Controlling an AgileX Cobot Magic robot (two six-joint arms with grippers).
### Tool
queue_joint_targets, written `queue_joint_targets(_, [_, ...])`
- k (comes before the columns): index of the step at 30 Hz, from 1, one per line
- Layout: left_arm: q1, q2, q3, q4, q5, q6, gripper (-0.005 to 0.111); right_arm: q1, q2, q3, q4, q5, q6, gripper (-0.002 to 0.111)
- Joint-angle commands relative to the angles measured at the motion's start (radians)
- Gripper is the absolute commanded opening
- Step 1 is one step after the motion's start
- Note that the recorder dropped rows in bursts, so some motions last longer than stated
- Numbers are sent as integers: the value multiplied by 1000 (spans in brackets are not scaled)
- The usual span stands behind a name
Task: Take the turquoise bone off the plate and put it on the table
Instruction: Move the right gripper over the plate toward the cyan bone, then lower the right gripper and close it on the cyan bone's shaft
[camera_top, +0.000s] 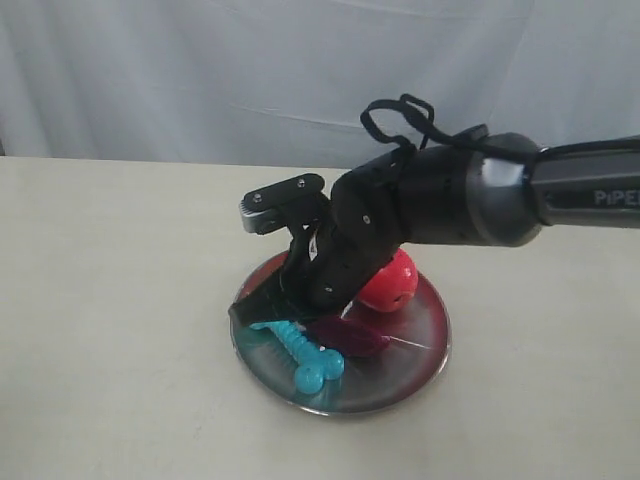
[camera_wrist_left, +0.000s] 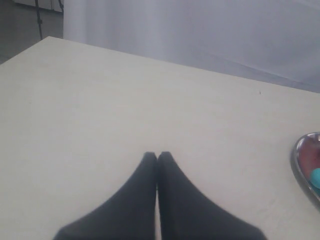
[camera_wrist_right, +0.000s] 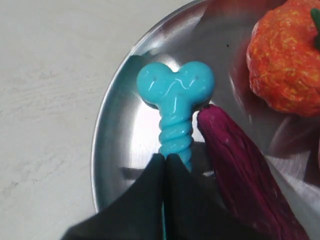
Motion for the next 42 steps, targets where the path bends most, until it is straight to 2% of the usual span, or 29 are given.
queue_joint_targets(1, [4,-1,3,6,-5,-2,0,1,40,-7,-25,-57,-31,0])
queue_joint_targets(13, [4,-1,3,6,-5,-2,0,1,50,-7,-25,-55,-67,2])
queue_joint_targets(15, [4,-1,3,6,-5,-2,0,1,50,-7,-25,-53,-67,11])
queue_joint_targets(19, [4,-1,3,6,-5,-2,0,1,50,-7,-20,-23,-67,41])
queue_joint_targets(22, [4,-1,3,6,-5,-2,0,1,50,-7,-20,-4,-67,54])
queue_joint_targets(42, [4,-1,3,6,-5,-2,0,1,57,-7,11,-29,-63,54])
